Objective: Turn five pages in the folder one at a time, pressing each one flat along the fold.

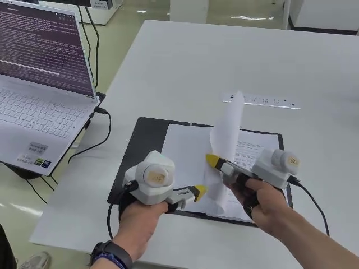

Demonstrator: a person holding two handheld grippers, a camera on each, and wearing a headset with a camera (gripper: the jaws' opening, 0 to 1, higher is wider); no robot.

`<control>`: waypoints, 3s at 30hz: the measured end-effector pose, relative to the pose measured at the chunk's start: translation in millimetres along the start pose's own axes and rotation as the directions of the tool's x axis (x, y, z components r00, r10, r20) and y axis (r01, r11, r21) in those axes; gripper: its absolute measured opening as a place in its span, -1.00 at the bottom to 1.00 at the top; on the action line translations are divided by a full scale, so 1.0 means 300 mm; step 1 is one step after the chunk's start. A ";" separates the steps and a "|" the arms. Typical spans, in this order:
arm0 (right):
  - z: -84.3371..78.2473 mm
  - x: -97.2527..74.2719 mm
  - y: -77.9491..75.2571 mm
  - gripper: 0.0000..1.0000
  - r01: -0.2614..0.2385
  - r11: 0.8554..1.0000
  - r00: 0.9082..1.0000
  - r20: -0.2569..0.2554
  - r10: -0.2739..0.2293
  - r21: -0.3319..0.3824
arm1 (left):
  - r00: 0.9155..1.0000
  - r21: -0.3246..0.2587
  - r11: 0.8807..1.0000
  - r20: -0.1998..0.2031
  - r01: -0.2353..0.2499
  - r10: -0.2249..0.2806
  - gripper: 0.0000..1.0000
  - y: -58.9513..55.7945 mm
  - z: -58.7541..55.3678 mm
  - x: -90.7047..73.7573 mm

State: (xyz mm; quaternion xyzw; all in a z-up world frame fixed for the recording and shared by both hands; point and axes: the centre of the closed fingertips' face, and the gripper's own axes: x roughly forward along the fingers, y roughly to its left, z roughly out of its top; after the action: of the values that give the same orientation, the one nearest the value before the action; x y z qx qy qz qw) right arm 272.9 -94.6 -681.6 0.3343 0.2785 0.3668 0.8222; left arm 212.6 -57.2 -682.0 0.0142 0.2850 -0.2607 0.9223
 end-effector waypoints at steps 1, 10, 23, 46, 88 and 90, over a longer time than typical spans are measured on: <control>-0.001 0.008 0.001 -1.00 0.000 1.000 1.000 0.000 0.000 0.004 | 1.000 0.000 1.000 0.001 0.000 0.000 0.39 0.004 -0.001 -0.001; -0.029 0.089 0.022 -1.00 -0.007 0.999 1.000 -0.007 0.007 0.037 | 1.000 -0.010 1.000 0.012 -0.017 0.017 0.39 0.053 -0.008 -0.033; -0.080 0.176 0.018 -1.00 0.004 0.997 1.000 -0.031 -0.002 0.078 | 0.999 -0.013 0.999 0.021 -0.047 0.047 0.42 0.117 -0.032 -0.074; -0.249 0.302 -0.002 -1.00 0.060 0.990 0.987 -0.156 -0.039 0.129 | 0.992 -0.085 0.989 0.031 -0.118 0.121 0.43 0.190 -0.110 -0.158; -0.378 0.343 0.031 -0.15 0.012 0.986 0.970 -0.242 0.029 0.166 | 0.992 -0.128 0.984 0.019 -0.121 0.124 0.41 0.219 -0.151 -0.183; -0.369 0.329 0.032 -0.11 0.004 0.988 0.970 -0.239 0.034 0.156 | 0.992 -0.132 0.984 0.019 -0.121 0.124 0.38 0.217 -0.155 -0.181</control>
State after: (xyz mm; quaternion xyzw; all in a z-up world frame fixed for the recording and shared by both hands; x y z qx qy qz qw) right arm 247.9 26.5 -764.3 0.3525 0.4014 0.3880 0.7510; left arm 182.1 32.8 -699.9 -0.0322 0.2877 -0.1845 0.9392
